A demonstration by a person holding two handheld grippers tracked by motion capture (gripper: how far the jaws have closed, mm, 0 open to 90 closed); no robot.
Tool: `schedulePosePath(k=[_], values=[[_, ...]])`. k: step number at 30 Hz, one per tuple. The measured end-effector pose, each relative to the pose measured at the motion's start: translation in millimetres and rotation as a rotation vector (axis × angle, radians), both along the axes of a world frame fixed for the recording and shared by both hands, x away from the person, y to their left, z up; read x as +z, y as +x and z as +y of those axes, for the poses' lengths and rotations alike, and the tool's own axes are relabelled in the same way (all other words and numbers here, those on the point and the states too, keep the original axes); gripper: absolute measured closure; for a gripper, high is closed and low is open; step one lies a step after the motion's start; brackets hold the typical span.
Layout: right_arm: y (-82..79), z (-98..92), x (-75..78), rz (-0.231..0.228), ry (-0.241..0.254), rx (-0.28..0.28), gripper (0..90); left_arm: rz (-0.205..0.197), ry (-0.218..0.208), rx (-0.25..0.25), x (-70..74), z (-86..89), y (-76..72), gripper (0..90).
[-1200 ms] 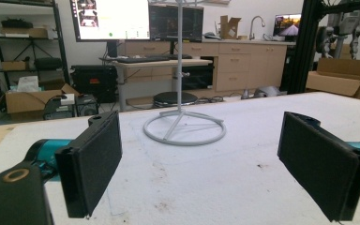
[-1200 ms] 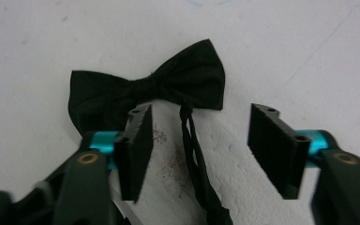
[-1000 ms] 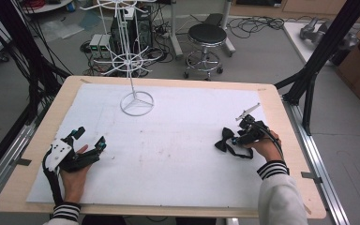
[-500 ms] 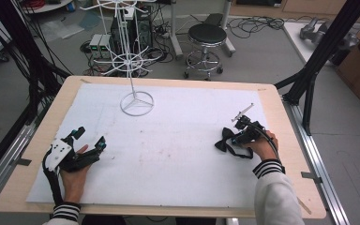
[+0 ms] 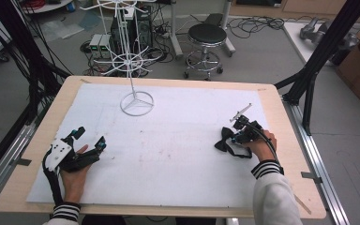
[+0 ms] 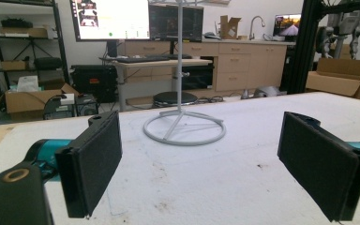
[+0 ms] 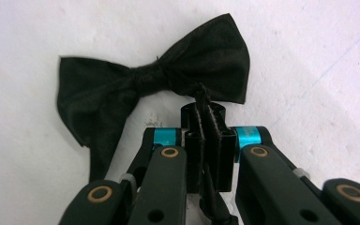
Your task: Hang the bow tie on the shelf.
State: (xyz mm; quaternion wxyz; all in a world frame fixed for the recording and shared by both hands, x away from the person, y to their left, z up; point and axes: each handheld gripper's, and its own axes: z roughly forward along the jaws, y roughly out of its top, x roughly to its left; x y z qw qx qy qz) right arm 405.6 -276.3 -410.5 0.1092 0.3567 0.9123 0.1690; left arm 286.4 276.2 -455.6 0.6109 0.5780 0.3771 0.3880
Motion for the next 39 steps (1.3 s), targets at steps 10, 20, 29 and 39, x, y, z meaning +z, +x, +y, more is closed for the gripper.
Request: schedulePosePath(k=[10, 20, 29, 39], values=[[-3.7, 0.9, 13.0, -0.096, 0.099, 0.020, 86.3, 0.000, 0.002, 0.000, 0.0, -0.1, -0.1, 14.4], [-8.4, 9.5, 28.2, -0.235, 0.261, 0.053, 86.3, 0.000, 0.002, -0.001, 0.0, -0.2, -0.2, 14.4], [-13.3, 20.3, 41.8, -0.395, 0.474, 0.076, 86.3, 0.000, 0.003, -0.001, 0.0, -0.1, -0.2, 14.3], [-14.1, 35.2, 52.2, -0.508, 0.611, 0.090, 86.3, 0.000, 0.002, -0.002, 0.1, -0.2, -0.2, 14.3]])
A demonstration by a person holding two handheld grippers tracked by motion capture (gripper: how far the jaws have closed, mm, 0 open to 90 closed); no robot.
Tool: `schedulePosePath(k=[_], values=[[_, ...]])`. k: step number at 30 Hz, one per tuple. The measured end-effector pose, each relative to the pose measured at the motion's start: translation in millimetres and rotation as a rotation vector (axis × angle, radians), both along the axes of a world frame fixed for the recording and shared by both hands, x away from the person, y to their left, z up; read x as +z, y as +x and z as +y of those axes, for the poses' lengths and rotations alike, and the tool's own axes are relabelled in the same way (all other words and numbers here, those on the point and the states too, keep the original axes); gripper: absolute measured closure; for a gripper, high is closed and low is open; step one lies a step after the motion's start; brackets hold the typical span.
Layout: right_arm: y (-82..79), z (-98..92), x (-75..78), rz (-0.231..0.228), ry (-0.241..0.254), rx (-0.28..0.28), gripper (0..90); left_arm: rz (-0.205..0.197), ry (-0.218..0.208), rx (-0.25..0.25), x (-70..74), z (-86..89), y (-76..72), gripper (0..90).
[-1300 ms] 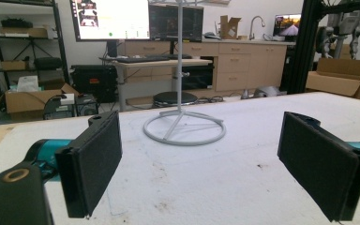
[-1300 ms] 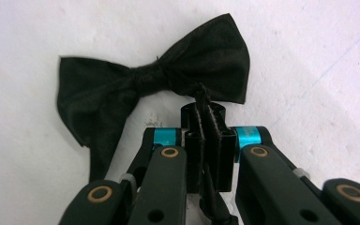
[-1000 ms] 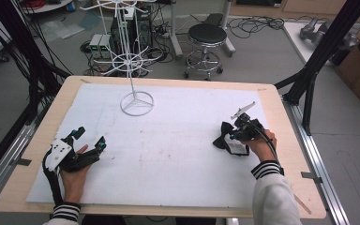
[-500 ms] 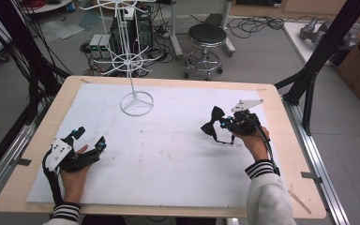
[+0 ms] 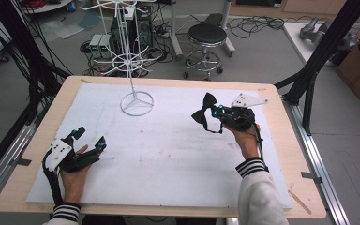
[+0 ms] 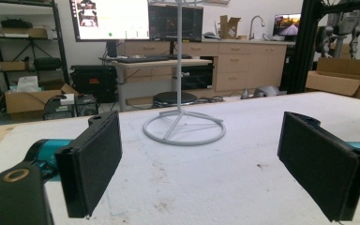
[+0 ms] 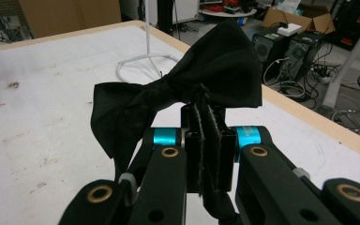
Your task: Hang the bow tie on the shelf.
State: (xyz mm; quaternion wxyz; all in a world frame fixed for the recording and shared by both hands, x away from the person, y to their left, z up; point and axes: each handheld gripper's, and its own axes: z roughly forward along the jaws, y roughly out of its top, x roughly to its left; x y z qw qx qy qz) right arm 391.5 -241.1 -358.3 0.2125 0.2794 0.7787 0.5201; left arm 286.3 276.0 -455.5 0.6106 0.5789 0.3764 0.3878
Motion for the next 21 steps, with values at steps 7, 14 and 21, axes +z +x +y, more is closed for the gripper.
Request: schedulePosePath(k=[7, 14, 21], values=[[2.7, 11.7, 2.1, -0.022, 0.030, 0.000, 86.5, 0.001, 0.001, 0.000, 0.0, 0.2, 0.0, 14.4], [12.0, 32.0, 20.4, -0.066, 0.055, 0.017, 86.4, 0.000, 0.001, 0.001, 0.0, 0.2, 0.0, 14.3], [19.9, 52.6, 29.3, -0.092, 0.062, 0.036, 86.5, 0.000, -0.001, -0.001, 0.0, 0.2, 0.1, 14.3]])
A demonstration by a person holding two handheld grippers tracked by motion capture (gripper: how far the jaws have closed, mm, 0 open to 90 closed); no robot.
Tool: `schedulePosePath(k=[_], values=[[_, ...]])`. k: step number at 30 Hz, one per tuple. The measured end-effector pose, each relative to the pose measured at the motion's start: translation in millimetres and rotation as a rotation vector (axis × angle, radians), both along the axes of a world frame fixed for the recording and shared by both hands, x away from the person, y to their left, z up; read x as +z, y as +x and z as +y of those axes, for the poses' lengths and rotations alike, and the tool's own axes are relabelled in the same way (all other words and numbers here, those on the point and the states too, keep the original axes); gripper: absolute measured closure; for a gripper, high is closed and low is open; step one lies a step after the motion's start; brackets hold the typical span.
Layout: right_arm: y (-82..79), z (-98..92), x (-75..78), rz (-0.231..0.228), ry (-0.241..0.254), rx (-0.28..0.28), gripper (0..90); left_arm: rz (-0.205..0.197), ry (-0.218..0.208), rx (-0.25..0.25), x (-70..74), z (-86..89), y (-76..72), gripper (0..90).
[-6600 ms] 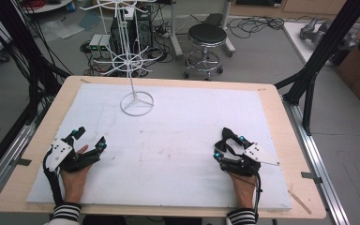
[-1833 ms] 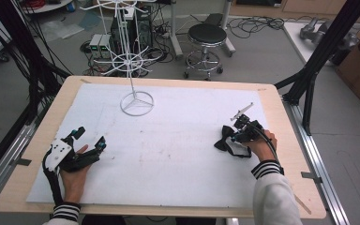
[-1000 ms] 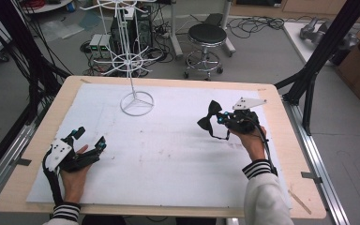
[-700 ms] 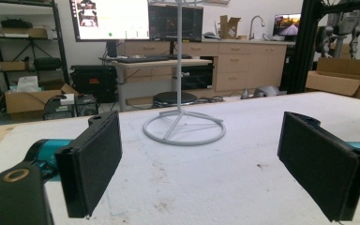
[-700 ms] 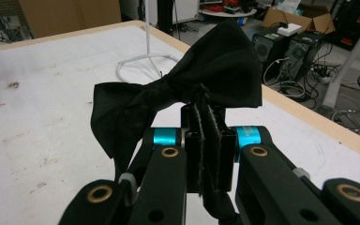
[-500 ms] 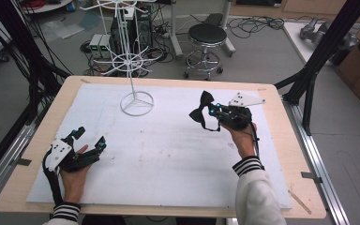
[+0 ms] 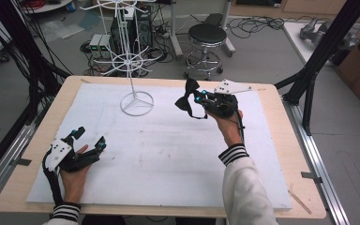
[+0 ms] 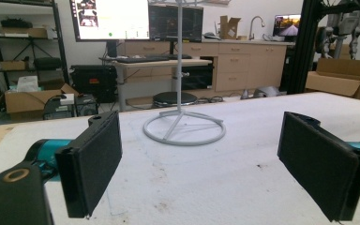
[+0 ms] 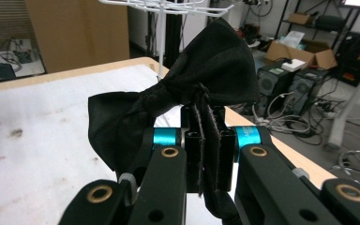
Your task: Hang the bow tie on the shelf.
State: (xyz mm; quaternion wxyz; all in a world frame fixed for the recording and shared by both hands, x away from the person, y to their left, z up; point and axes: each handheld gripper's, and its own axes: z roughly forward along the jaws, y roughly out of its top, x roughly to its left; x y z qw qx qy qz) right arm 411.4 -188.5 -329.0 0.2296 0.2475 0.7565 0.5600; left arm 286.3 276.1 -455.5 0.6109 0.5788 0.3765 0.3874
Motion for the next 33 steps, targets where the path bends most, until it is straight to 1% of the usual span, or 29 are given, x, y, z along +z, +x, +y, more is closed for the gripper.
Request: schedulePosePath(k=[2, 4, 5, 6, 7, 9, 10, 13, 14, 19, 22, 24, 27, 29, 30, 31, 33], values=[[3.6, 6.1, 2.9, 0.000, -0.004, 0.001, 86.5, -0.001, 0.000, -0.001, 0.0, -0.2, 0.0, 14.4], [7.0, 11.7, 6.8, 0.001, 0.010, 0.006, 86.4, 0.000, 0.000, -0.001, 0.0, -0.2, 0.0, 14.4], [8.4, 15.2, 9.4, -0.008, 0.020, 0.006, 86.5, 0.000, 0.001, 0.000, 0.0, 0.0, -0.1, 14.4], [10.2, 17.3, 11.3, -0.004, 0.025, 0.010, 86.5, 0.000, 0.000, -0.001, 0.0, -0.2, 0.0, 14.4], [12.6, 20.9, 14.6, -0.001, 0.030, 0.009, 86.5, 0.000, 0.000, -0.001, 0.0, -0.2, 0.0, 14.5], [16.3, 27.1, 19.9, -0.017, 0.032, 0.016, 86.4, -0.001, 0.001, -0.001, 0.0, -0.2, 0.0, 14.5], [19.7, 33.4, 24.5, -0.015, 0.035, 0.025, 86.5, 0.000, 0.001, -0.001, 0.0, -0.2, 0.0, 14.5], [22.5, 38.8, 27.6, -0.020, 0.029, 0.030, 86.5, -0.001, 0.002, -0.003, 0.0, -0.1, 0.0, 14.5], [25.8, 44.9, 30.1, -0.022, 0.025, 0.042, 86.4, -0.001, 0.001, -0.002, 0.0, -0.2, -0.1, 14.5], [31.6, 54.0, 32.9, -0.030, 0.011, 0.047, 86.5, -0.001, 0.000, -0.001, 0.0, 0.1, 0.0, 14.6], [37.9, 62.5, 39.2, -0.033, 0.018, 0.054, 86.5, -0.001, -0.001, -0.001, 0.0, 0.0, 0.0, 14.5], [39.5, 63.9, 40.4, -0.040, 0.020, 0.056, 86.5, -0.001, -0.001, -0.001, 0.0, 0.0, 0.0, 14.6], [48.4, 72.9, 45.1, -0.032, 0.017, 0.059, 86.5, -0.002, -0.001, -0.001, -0.1, 0.1, 0.1, 14.6], [50.5, 75.4, 46.6, -0.023, 0.012, 0.060, 86.5, -0.002, 0.000, -0.001, -0.1, 0.1, 0.1, 14.6], [52.8, 78.4, 47.6, -0.039, 0.011, 0.061, 86.5, -0.002, 0.000, -0.001, -0.1, 0.1, 0.1, 14.6], [56.3, 84.1, 49.0, -0.039, 0.019, 0.070, 86.5, -0.002, -0.001, -0.001, -0.1, 0.1, 0.1, 14.6], [59.5, 89.7, 49.6, -0.036, 0.011, 0.077, 86.5, -0.003, 0.000, -0.001, -0.1, 0.2, 0.1, 14.5]])
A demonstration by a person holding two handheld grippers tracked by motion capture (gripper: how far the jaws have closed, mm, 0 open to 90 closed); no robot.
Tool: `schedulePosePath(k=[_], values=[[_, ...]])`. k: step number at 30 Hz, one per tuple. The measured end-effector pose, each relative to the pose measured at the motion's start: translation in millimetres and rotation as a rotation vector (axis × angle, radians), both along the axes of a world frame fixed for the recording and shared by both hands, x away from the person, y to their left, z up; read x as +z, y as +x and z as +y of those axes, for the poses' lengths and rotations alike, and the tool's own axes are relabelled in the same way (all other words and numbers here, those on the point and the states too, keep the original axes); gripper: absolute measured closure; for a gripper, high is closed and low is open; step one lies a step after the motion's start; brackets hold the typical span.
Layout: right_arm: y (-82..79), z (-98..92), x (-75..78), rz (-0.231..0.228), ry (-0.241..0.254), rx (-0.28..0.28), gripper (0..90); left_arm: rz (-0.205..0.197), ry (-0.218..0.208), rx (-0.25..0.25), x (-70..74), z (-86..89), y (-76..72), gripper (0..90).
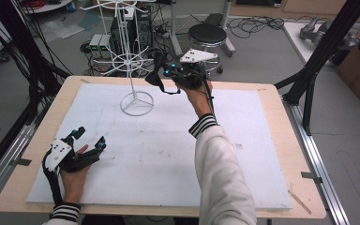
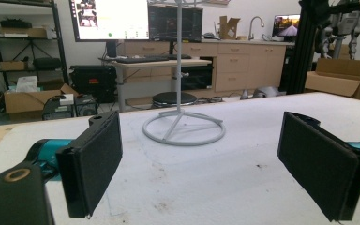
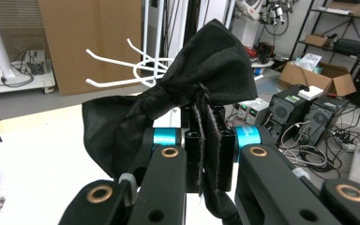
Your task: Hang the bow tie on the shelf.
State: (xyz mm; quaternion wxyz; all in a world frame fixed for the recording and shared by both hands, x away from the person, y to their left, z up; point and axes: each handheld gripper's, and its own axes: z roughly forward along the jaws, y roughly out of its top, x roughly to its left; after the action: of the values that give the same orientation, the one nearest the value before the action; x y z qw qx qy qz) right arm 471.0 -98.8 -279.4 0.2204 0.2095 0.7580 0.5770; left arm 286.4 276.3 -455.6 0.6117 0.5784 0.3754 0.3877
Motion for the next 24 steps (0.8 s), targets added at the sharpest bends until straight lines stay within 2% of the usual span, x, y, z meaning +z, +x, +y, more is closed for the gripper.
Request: schedulePosePath(k=[3, 5, 11, 13, 16, 20, 24], values=[[3.6, 5.4, 1.6, 0.007, -0.005, 0.004, 86.5, 0.001, -0.001, -0.001, 0.0, -0.1, -0.1, 14.6], [6.8, 12.3, 4.3, -0.019, 0.000, 0.007, 86.5, 0.000, -0.006, 0.000, -0.1, -0.3, 0.1, 14.5], [16.3, 18.4, 2.4, -0.021, -0.020, -0.004, 86.5, -0.001, -0.006, 0.000, -0.1, -0.3, 0.1, 14.6], [21.6, 20.6, 5.0, -0.007, -0.018, -0.007, 86.5, 0.001, -0.005, -0.001, 0.0, -0.3, 0.0, 14.6], [27.6, 26.2, 9.9, -0.035, -0.022, -0.001, 86.5, 0.002, -0.002, -0.001, 0.1, 0.3, 0.0, 14.6], [36.8, 35.1, 9.3, -0.012, -0.024, 0.008, 86.5, 0.001, -0.003, -0.001, 0.0, 0.1, 0.1, 14.6], [40.2, 44.2, 9.6, -0.014, -0.034, 0.022, 86.5, 0.003, -0.002, -0.001, 0.2, 0.3, 0.0, 14.7]])
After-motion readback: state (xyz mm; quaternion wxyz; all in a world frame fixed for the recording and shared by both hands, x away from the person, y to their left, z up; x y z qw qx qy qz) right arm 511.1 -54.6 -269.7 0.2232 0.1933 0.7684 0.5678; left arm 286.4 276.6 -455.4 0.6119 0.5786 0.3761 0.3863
